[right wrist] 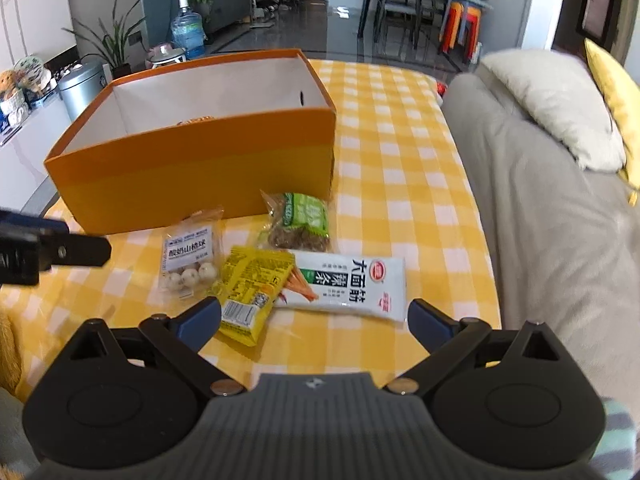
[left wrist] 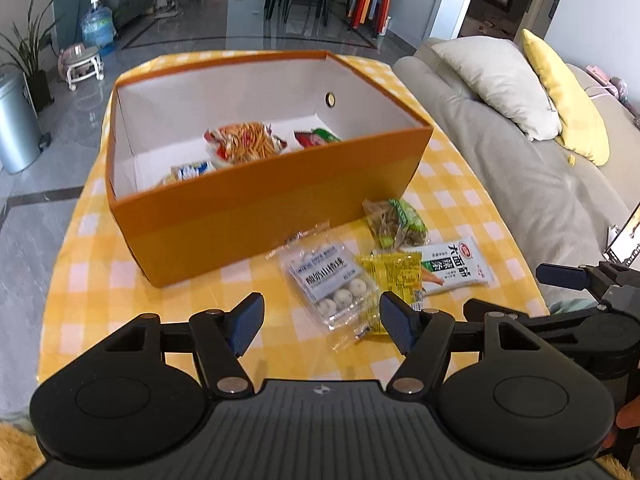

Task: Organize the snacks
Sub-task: 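Withdraw both open tools from the box toward the remaining snacks, then grasp the yellow packet with the right tool while the left tool grasps the clear hawthorn-ball pack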

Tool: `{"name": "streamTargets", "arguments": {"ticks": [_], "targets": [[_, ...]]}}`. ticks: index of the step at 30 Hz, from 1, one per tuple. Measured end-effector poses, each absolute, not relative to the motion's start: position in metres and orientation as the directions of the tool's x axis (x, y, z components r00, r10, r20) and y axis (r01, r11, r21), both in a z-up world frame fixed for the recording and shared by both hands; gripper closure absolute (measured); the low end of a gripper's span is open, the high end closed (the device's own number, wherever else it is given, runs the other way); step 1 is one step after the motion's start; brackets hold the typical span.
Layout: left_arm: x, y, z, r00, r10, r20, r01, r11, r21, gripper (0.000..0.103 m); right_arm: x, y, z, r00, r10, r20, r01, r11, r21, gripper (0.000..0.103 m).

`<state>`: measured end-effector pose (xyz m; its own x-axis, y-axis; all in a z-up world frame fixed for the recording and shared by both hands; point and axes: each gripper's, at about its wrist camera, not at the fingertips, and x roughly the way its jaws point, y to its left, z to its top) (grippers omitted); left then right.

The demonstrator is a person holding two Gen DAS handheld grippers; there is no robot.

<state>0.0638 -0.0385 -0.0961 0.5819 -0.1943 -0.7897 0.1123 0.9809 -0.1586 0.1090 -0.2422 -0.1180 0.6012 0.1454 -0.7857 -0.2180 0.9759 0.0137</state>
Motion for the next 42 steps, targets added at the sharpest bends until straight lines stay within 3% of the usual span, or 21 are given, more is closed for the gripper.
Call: {"name": "streamTargets", "arguments": {"ticks": [11,18,26,31,36,42], "targets": [[0.084,-0.036,-0.117,0.54,-0.209,-0.815,0.024,0.972,-0.233,0.025,0.131,-0.238,-0.14,0.57,0.152,-0.808,-0.172,0.983,0.063,0.007],[0.097,-0.04,-0.13,0.516,-0.18,-0.838,0.007,0.979,-0.206,0.025,0.143,-0.219,-0.162,0.504,0.196,-0.841,-0.209,0.973,0.101,0.038],[0.115,-0.039,-0.142,0.482,-0.21,-0.851,-0.055,0.962,-0.269,0.023,0.152,-0.211,-0.179,0.433,0.27,-0.86,-0.222,0.957,0.189,0.053],[0.125,-0.051,-0.151,0.453,-0.201,-0.868,-0.07,0.963,-0.259,0.021,0.15,-0.204,-0.178,0.437,0.299,-0.848,-0.255,0.946,0.202,0.073],[0.131,-0.061,-0.157,0.436,-0.188,-0.88,-0.067,0.968,-0.24,0.019,0.15,-0.216,-0.171,0.468,0.282,-0.838,-0.22,0.955,0.199,0.101],[0.138,-0.071,-0.166,0.403,-0.135,-0.905,-0.071,0.981,-0.178,0.016,0.151,-0.231,-0.166,0.501,0.24,-0.831,-0.16,0.97,0.183,0.103]]}}
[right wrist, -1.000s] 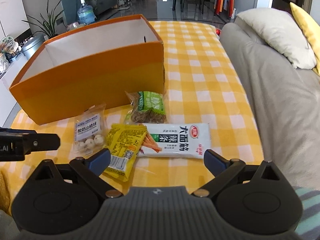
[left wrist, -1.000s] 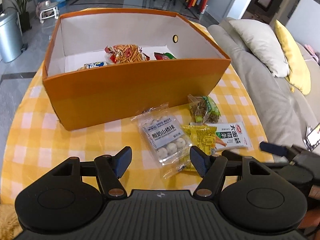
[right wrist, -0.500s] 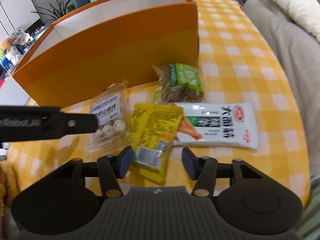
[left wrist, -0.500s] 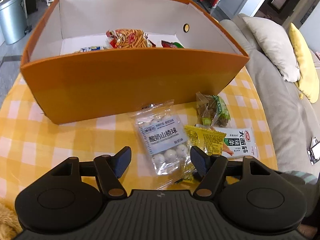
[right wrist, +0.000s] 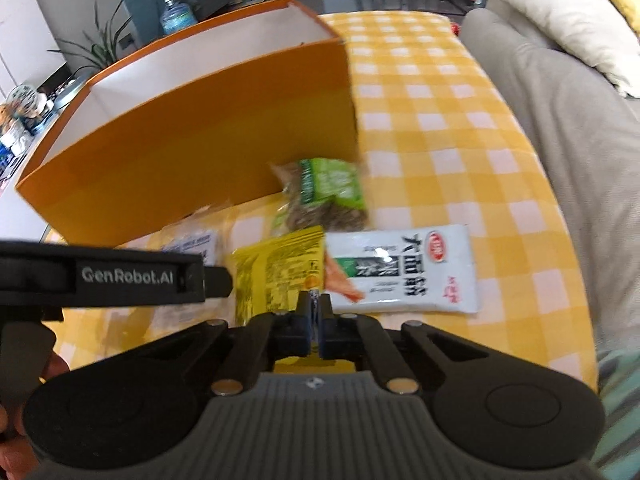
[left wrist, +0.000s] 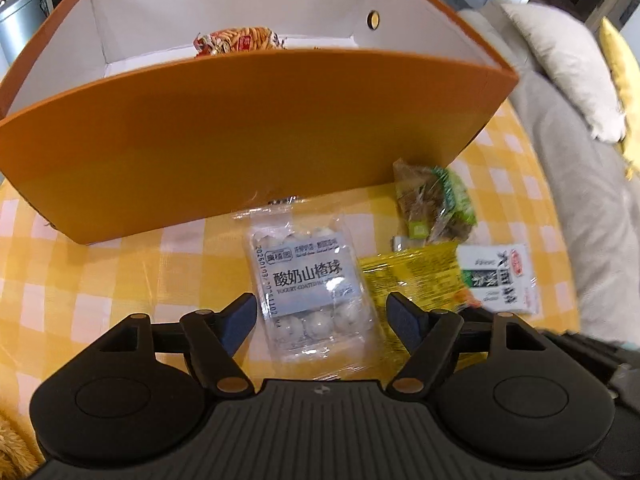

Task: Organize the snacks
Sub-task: 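Grasp the yellow packet with the right tool while the left tool grasps the clear hawthorn-ball pack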

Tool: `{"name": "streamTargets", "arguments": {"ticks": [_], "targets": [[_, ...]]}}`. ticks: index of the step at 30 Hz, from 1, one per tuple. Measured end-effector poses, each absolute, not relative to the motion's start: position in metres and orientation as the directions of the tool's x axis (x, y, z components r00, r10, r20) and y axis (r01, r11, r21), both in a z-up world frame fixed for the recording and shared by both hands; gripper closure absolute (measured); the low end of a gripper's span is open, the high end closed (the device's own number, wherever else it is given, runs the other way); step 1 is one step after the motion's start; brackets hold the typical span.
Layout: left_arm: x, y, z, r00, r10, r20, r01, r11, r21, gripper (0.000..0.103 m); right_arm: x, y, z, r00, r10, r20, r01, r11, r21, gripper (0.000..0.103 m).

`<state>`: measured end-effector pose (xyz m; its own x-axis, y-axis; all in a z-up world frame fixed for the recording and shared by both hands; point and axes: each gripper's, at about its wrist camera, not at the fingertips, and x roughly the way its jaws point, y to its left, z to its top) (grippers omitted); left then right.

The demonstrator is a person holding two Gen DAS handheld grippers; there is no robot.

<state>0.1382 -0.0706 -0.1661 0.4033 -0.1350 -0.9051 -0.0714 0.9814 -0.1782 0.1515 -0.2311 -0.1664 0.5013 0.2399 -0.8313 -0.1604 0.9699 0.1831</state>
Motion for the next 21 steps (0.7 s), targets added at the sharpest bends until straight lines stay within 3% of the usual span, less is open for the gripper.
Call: {"name": "streamTargets", "arguments": {"ticks": [14,19,21], "targets": [[0.125,-0.067,-0.164,0.347,-0.04,-0.937,-0.001,0.999,-0.043,0.021,0.155,-0.24,-0.169,0.491,0.241,-0.837,-0.131,0.971,0.202,0.102],[0.118,-0.06,-0.161,0.337,-0.003,-0.941,-0.009,1.0,-0.006,0.021,0.154,-0.242,-0.169,0.489,0.249,-0.836,-0.129,0.969,0.212,0.093],[0.117,-0.057,-0.159,0.336,0.0,-0.942,-0.013,1.0,-0.005,0.021,0.152,-0.24,-0.168,0.494,0.247,-0.834,-0.137,0.969,0.206,0.072]]}}
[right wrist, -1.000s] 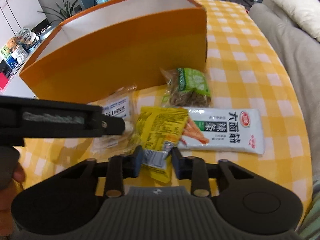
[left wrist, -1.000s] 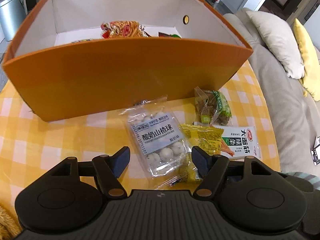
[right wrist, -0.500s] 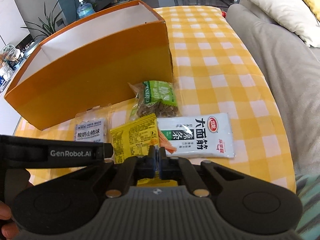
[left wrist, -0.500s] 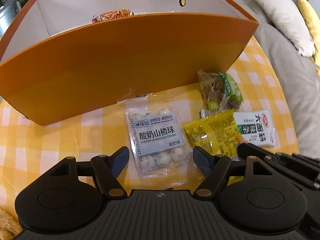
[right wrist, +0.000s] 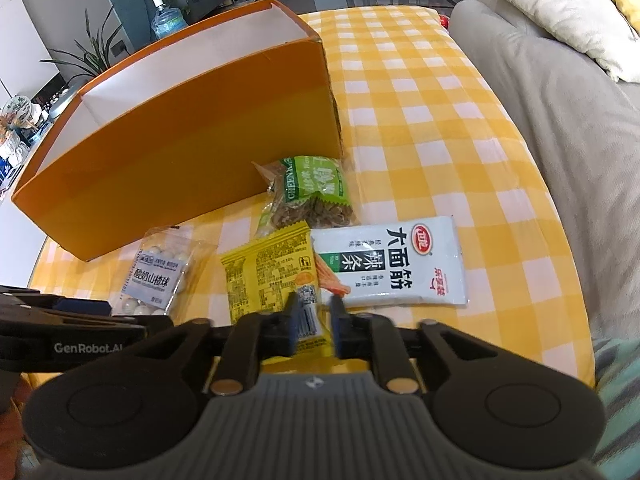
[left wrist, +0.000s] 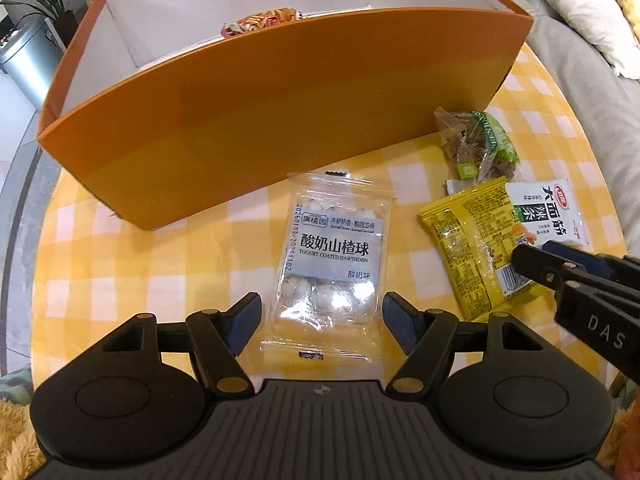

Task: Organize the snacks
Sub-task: 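Grasp the yellow packet with the right tool while the left tool grasps the clear hawthorn-ball pack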

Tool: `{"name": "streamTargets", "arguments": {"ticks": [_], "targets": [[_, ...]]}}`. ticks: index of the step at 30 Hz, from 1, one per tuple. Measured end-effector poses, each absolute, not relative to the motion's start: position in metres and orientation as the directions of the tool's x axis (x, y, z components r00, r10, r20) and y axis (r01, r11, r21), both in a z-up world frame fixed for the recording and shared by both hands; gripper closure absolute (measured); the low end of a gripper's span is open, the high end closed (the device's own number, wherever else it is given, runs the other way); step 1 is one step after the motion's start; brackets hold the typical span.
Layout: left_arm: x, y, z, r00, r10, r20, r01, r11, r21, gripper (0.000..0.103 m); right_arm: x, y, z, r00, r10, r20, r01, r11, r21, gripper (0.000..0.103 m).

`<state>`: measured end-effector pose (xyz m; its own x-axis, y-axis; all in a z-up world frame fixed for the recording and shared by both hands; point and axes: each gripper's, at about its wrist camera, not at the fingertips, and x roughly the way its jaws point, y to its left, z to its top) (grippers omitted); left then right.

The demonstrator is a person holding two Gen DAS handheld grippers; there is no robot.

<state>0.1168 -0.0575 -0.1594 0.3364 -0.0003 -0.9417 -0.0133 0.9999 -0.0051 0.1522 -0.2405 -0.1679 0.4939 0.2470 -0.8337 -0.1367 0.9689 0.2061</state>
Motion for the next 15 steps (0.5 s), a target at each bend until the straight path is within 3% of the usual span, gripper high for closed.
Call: {"name": "streamTargets", "arguments": {"ticks": [4,8,15], "targets": [[0.118,-0.048,-0.152,0.395,-0.07,-0.916,-0.017,0.996,-0.083,0.022,0.147,-0.23,-0.164,0.511,0.257,-0.82,-0.197,0.964,0.18,0.055],[0.123,-0.036,-0.153,0.413,-0.063,-0.909,-0.026,0.996,-0.081,0.017,0.141,-0.209,-0.165,0.525,0.229,-0.82,-0.297,0.952,0.076,0.031],[0.128,-0.041,-0.162,0.397,-0.097,-0.912,0.031,0.995,-0.093,0.017,0.141,-0.189,-0.173,0.528,0.187,-0.828,-0.368,0.929,-0.025,0.028]]}}
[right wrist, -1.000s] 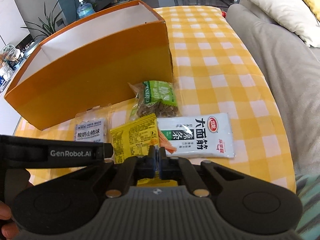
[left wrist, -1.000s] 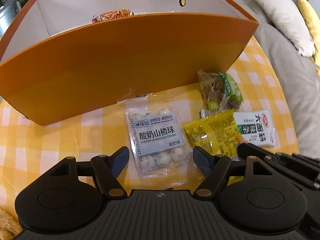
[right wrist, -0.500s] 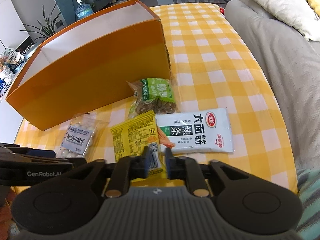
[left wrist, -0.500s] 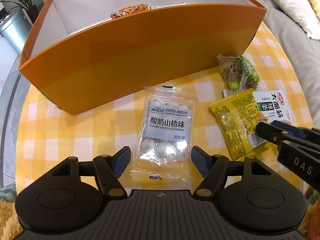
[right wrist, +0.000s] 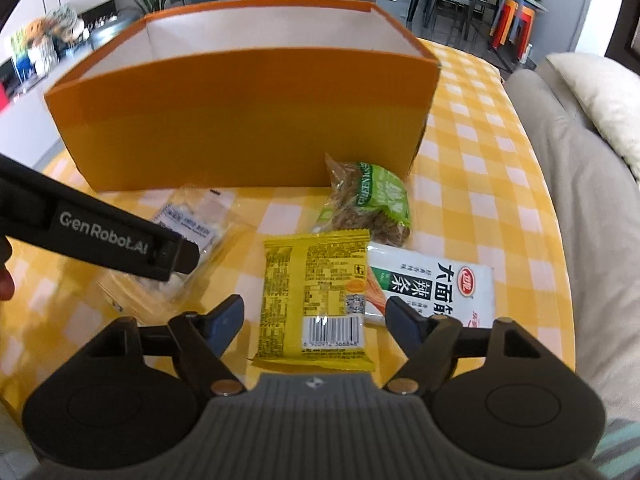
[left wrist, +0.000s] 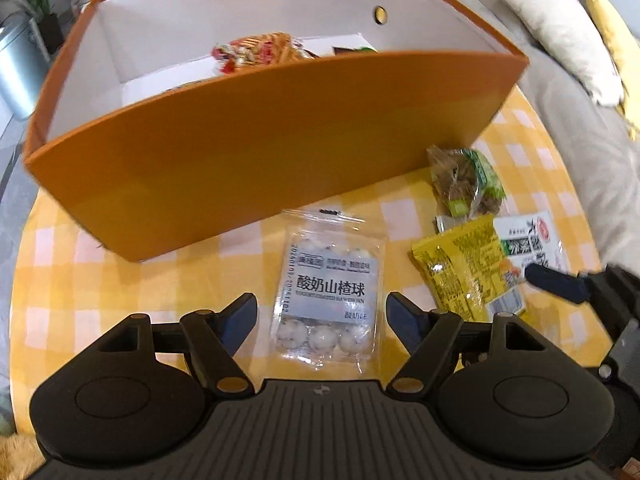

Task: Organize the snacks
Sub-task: 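Grasp the yellow packet with the right tool while the left tool grasps the clear hawthorn-ball pack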

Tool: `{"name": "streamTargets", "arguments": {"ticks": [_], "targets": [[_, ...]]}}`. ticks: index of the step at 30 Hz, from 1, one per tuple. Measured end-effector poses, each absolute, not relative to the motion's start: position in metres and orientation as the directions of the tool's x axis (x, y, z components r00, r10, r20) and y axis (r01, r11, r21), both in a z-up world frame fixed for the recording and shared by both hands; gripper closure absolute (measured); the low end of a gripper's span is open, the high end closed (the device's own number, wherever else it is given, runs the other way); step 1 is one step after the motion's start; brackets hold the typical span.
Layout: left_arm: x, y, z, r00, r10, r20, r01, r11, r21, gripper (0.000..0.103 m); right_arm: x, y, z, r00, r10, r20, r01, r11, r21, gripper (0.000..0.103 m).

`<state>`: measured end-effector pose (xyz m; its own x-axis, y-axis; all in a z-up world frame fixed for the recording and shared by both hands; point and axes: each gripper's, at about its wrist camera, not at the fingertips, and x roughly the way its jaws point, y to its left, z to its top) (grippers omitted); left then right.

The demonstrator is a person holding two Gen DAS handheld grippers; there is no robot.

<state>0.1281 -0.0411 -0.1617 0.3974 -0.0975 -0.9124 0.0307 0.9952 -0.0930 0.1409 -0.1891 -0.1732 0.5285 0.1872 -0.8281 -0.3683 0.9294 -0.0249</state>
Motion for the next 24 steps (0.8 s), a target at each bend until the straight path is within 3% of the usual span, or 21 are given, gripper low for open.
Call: {"name": "streamTargets", "arguments": {"ticks": [11,15,24], "targets": [[0.13,-0.057,-0.177,0.394,-0.03,-0.919,0.069,0.998,-0.003,0.016,0.139,-0.175,-0.183,0.529,0.131,-0.838,-0.406,0.906,-0.115,0.038],[0.126,-0.064,-0.177,0.402,-0.03,-0.915,0.094,0.996,0.008,0.034,0.138,-0.175,-0.181,0.54,0.129,-0.832,-0.41,0.903,-0.126,0.053],[0.125,-0.06,-0.172,0.38,-0.028,-0.924,0.06,0.998,-0.006,0.036,0.137,-0.179,-0.176,0.516,0.176,-0.838,-0.414,0.908,-0.064,0.054]]}}
